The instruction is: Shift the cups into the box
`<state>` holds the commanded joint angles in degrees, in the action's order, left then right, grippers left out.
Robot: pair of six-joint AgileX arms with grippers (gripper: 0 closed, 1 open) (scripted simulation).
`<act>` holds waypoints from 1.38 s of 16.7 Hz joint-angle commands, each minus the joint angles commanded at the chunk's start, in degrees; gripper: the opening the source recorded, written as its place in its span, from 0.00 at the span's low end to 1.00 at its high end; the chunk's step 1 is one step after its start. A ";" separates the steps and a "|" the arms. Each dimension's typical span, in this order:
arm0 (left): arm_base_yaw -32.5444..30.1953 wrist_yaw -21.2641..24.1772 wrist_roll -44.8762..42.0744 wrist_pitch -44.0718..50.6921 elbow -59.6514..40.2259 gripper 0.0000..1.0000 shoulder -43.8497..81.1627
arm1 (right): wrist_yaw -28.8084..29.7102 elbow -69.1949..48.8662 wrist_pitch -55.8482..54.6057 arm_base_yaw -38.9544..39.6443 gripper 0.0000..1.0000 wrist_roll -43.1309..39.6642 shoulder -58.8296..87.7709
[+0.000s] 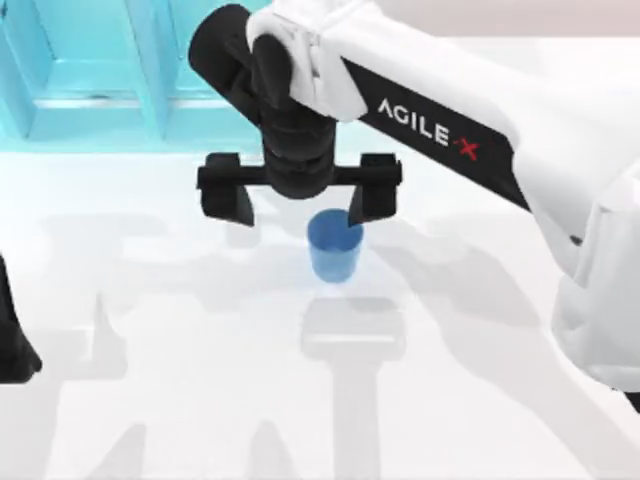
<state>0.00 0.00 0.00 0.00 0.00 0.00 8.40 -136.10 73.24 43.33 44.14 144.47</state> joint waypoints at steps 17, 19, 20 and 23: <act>0.00 0.00 0.00 0.00 0.00 1.00 0.00 | -0.07 8.77 -9.56 -0.57 0.40 -0.56 0.88; 0.00 0.00 0.00 0.00 0.00 1.00 0.00 | -0.07 8.77 -9.56 -0.57 0.25 -0.56 0.88; 0.00 0.00 0.00 0.00 0.00 1.00 0.00 | -0.07 8.77 -9.56 -0.57 0.17 -0.56 0.88; 0.00 0.00 0.00 0.00 0.00 1.00 0.00 | -0.07 8.77 -9.56 -0.57 0.00 -0.56 0.88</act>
<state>0.00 0.00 0.00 0.00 0.00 0.00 8.33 -127.33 63.68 42.76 43.58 145.35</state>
